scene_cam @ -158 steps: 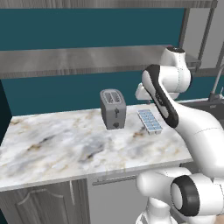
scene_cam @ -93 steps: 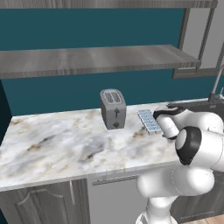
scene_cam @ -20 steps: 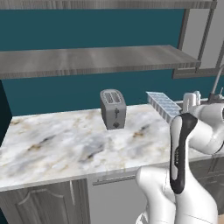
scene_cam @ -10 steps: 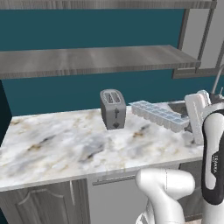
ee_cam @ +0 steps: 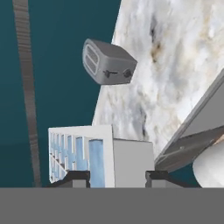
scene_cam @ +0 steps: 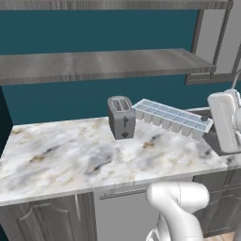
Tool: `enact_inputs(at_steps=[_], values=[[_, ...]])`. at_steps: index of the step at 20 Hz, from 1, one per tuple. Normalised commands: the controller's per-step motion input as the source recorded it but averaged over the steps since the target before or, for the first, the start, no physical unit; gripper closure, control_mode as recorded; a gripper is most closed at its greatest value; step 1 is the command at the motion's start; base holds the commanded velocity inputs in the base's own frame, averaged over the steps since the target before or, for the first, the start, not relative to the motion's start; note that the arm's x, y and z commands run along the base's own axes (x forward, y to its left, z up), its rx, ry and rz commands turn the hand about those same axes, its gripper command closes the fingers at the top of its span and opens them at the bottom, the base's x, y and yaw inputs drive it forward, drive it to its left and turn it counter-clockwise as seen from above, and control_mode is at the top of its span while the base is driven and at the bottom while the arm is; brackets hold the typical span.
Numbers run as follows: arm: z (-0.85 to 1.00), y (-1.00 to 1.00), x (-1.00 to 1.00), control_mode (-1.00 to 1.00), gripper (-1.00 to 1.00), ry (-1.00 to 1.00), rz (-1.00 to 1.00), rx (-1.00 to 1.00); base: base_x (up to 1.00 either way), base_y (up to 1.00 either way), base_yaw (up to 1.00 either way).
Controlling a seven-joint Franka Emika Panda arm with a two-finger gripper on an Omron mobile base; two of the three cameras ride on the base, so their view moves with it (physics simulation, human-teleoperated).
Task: The ice cube tray has been filled with water. Take the tray and place it in the freezer to make ice. Close the freezer door after placing the tray.
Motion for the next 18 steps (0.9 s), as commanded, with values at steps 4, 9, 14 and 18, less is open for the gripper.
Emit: enact_inputs(at_steps=[4,9,14,18], values=[[0.09,0.0,-0.54,-1.0,1.0,-0.01,0.01,0.0,0.0,0.0,0.0],[-0.03,0.0,-0.38,-1.0,1.0,0.07,-0.01,0.02,0.0,0.0,0.0],[-0.14,-0.01,-0.15,1.0,1.0,0.13,-0.04,0.02,-0.14,0.0,-0.01],[0.0,0.0,0.0,1.0,1.0,0.0,0.0,0.0,-0.99,-0.08,-0.05]])
